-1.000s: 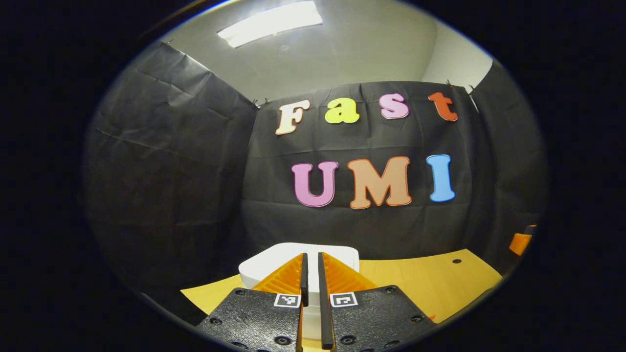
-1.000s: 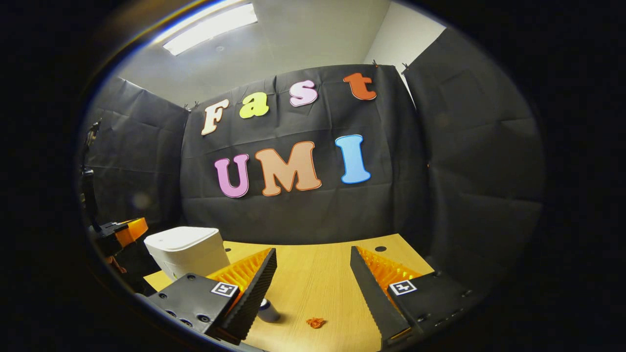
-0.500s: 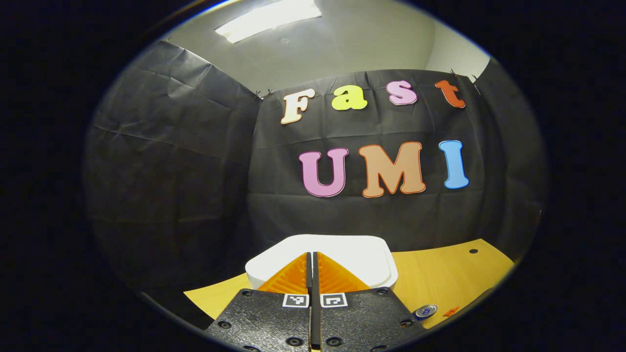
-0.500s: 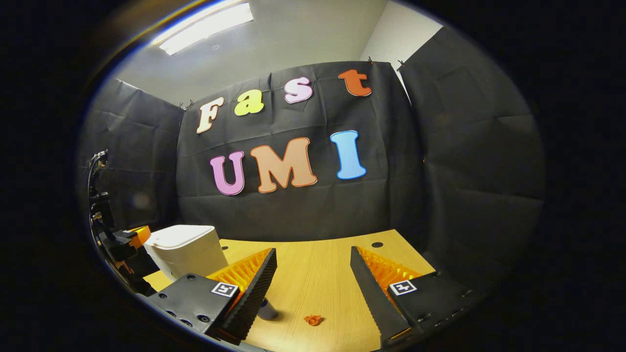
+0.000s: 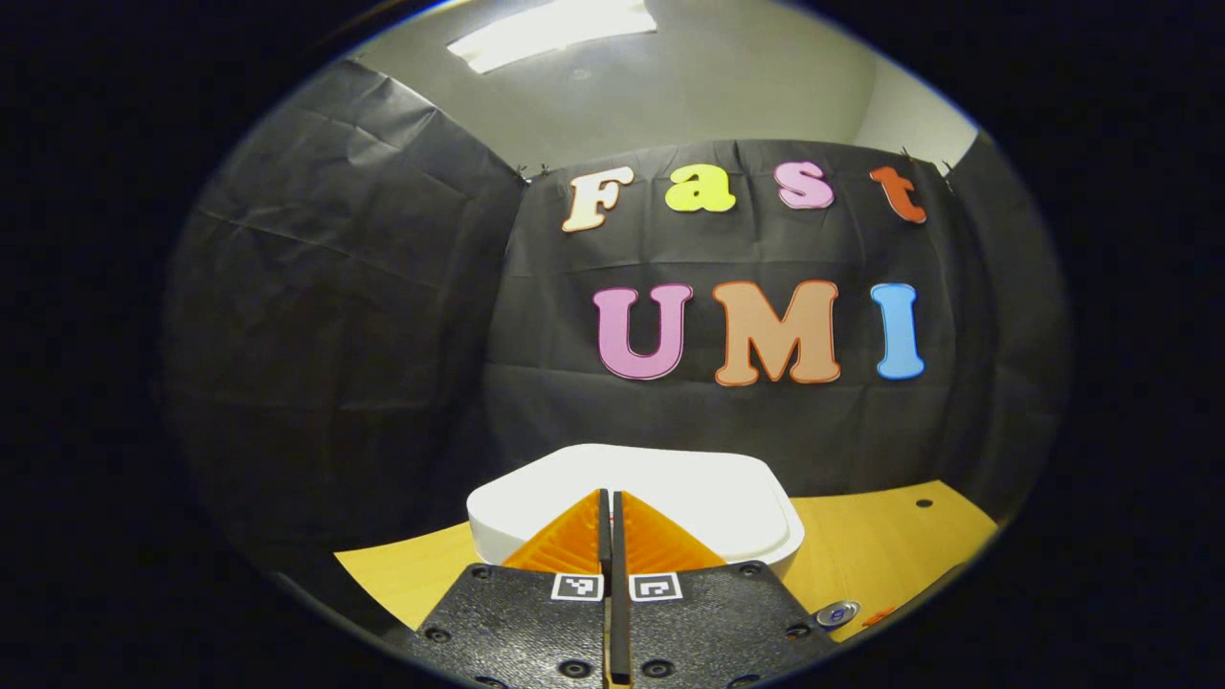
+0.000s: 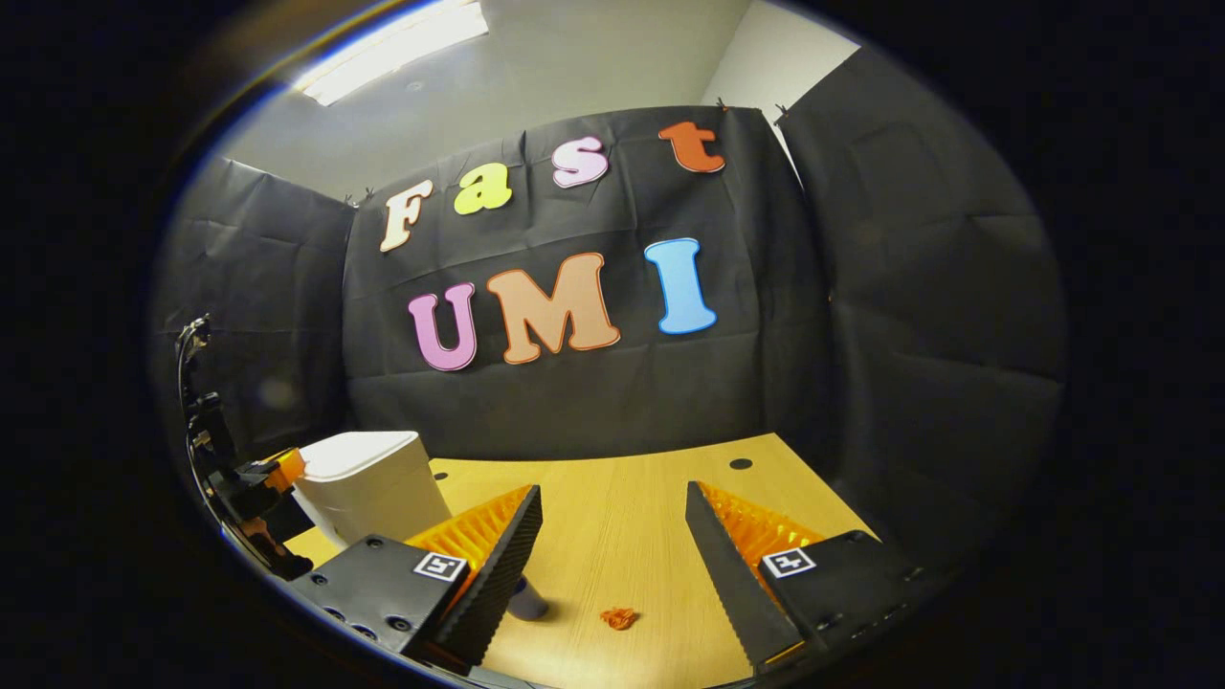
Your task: Press the lid of the desktop garbage bin to open it, pick up the crumpled paper on the desktop and throw it into the bin, then pick up the pop can on the desktop and drop it into the bin, and finally close the garbage bin lid.
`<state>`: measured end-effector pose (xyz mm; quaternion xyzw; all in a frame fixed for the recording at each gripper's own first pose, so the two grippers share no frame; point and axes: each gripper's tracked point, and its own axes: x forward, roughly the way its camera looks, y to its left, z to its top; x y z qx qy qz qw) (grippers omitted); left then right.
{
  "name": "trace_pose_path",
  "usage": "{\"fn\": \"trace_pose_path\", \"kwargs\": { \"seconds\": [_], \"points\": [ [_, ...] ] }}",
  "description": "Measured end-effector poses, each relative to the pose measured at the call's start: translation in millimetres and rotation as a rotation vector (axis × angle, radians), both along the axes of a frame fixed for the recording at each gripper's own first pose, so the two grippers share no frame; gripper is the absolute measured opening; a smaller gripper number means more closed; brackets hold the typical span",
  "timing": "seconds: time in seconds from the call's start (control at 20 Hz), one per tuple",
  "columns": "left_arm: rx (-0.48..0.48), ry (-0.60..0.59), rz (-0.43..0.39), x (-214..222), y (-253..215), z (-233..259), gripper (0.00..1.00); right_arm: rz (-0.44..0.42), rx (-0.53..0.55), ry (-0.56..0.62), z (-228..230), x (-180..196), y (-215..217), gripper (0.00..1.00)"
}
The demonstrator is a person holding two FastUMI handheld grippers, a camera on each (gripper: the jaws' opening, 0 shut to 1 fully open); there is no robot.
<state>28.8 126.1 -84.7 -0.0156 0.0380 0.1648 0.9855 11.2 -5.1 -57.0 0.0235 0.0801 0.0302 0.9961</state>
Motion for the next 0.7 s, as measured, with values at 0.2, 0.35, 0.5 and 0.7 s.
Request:
{"fn": "trace_pose_path", "kwargs": {
  "seconds": [0.2,0.35,0.5,0.7],
  "points": [
    [0.035,0.023,-0.037,0,-2,-7,0.0,0.017,-0.013,0.004,-3,2,5,0.95],
    [0.041,0.012,-0.046,0,-2,-3,0.0,0.038,-0.004,0.018,-8,4,12,0.96],
    [0.066,0.005,-0.028,2,1,5,0.0,0.036,-0.012,0.029,-13,3,8,0.96],
    [0.108,0.001,-0.009,7,-2,23,0.0,0.021,-0.027,0.061,-27,0,-1,0.96]
  ]
}}
